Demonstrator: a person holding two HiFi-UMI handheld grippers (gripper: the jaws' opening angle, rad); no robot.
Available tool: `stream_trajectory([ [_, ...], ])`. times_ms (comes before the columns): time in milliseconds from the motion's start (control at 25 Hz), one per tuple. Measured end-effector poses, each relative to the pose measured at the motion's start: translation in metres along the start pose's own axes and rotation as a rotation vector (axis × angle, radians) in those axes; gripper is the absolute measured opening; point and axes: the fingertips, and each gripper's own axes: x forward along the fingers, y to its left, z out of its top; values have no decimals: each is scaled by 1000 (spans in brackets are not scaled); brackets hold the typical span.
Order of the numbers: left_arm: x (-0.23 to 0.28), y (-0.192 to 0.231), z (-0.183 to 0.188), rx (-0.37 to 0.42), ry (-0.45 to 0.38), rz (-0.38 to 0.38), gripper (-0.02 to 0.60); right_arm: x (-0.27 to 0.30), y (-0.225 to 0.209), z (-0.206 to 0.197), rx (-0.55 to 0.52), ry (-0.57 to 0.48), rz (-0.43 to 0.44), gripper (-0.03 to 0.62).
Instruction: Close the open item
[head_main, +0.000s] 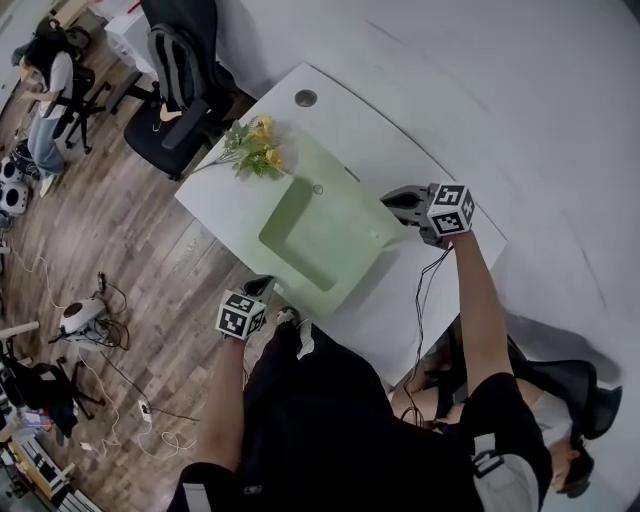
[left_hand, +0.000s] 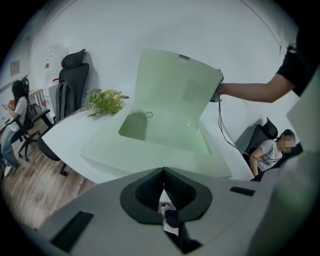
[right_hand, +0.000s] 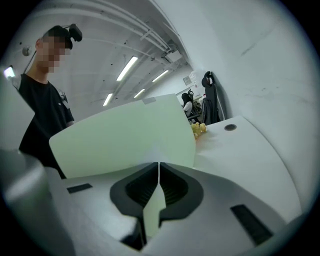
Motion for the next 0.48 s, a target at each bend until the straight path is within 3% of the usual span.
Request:
stream_trajectory([
  [320,3,-6,-1,-16,-16,-5,5,38,20,51,-130,5,33,8],
  [480,-2,-13,-11,-70,-38,-15,5,59,27,69,-163,-34,-58,8],
])
